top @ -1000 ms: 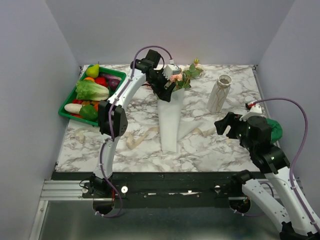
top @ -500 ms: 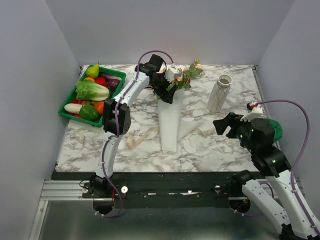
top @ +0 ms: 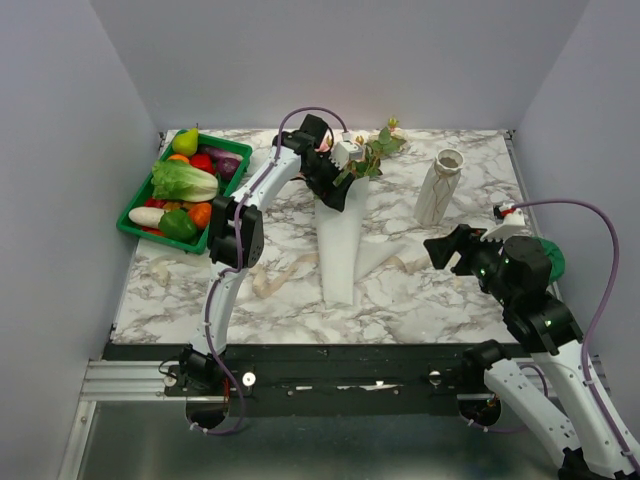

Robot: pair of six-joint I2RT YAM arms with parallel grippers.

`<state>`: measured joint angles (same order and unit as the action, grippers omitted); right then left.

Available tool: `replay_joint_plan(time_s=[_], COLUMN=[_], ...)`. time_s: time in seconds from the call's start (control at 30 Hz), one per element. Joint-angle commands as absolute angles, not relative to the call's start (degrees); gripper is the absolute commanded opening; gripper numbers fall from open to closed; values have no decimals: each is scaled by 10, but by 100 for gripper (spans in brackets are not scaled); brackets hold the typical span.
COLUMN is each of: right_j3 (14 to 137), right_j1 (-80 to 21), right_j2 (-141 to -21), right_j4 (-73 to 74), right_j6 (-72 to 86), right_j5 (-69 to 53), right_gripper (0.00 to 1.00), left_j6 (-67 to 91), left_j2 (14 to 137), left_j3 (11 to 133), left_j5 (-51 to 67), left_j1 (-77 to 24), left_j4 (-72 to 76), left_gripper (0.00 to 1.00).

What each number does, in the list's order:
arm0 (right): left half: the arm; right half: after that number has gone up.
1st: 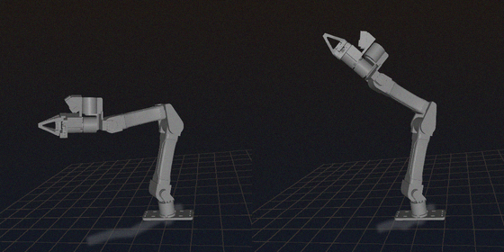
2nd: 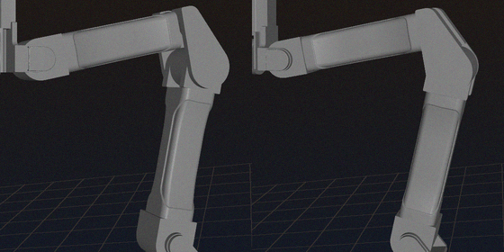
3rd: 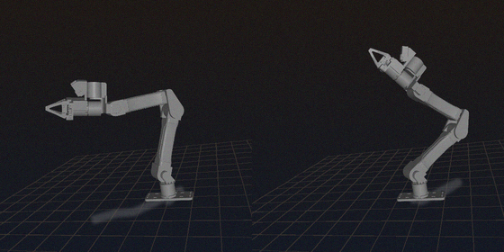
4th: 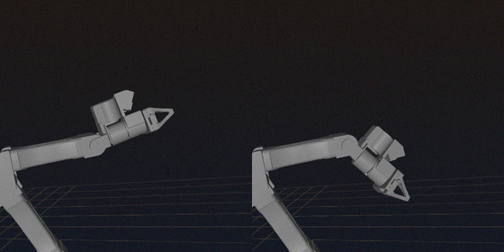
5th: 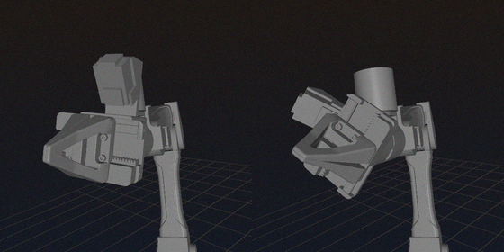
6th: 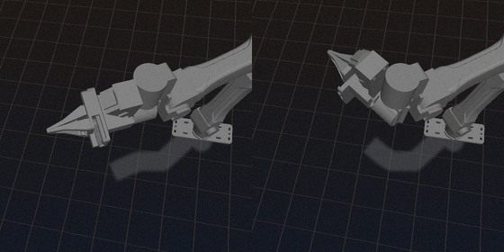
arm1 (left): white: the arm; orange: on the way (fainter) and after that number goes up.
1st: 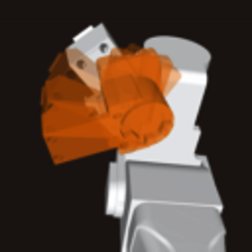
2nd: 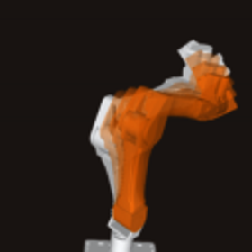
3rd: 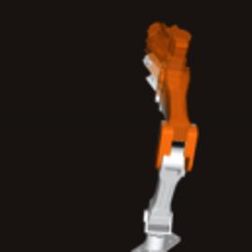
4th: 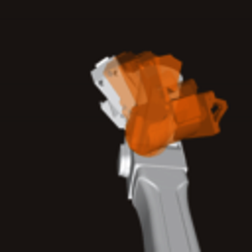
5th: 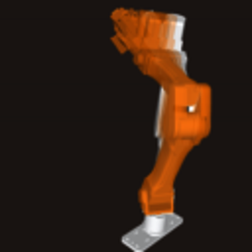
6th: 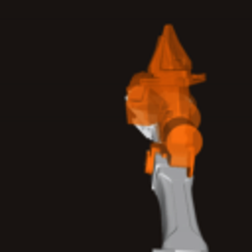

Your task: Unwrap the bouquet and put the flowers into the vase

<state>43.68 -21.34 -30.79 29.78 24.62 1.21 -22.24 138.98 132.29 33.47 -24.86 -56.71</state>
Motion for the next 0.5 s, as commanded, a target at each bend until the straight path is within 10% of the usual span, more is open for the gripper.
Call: replay_joint_plan(time_s=[0.0,0.47], right_j3=[433,434], right_j1=[-214,-213], right_j2=[-302,-301], right_j4=[282,280], right_j6=[250,255], right_j5=[-16,-25], right_gripper=[81,80], left_j6=[-221,-224], left_j2=[1393,1383], left_j3=[1317,1315], left_j5=[325,303], left_j1=[-250,-250], left_j4=[-566,-577], left_gripper=[90,56])
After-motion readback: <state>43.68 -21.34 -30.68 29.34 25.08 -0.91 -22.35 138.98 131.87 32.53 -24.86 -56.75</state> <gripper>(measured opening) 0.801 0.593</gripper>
